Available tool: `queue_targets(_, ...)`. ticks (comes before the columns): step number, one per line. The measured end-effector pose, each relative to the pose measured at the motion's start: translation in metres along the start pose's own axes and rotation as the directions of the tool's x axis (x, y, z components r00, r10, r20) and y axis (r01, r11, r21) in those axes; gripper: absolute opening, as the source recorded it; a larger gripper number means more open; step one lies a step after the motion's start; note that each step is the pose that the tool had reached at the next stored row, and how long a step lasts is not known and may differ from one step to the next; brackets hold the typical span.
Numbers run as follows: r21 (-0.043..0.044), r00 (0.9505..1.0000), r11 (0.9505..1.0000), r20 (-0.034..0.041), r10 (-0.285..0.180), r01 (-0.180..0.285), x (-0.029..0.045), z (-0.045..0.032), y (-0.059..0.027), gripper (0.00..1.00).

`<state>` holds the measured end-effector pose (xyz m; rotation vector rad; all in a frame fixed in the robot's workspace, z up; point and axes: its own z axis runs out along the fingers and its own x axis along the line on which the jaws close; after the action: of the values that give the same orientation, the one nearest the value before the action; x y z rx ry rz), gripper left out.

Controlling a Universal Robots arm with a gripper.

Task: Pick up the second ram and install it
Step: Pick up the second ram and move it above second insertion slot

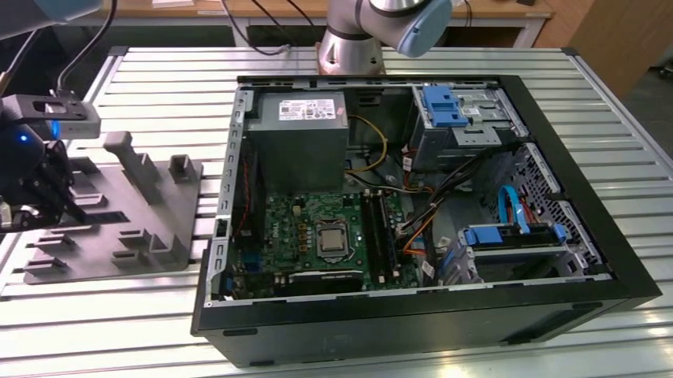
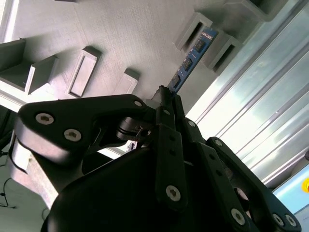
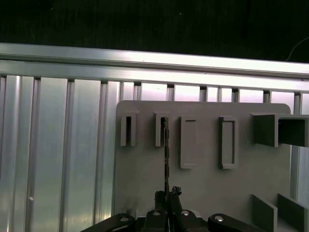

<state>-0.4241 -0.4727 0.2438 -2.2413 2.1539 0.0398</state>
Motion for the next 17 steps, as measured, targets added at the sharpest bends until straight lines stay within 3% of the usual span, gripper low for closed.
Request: queue_targets(17,0.0,1.0,1.0,0.0,0.0,0.0,-0.0007,-0.0158,-0.0001,0.14)
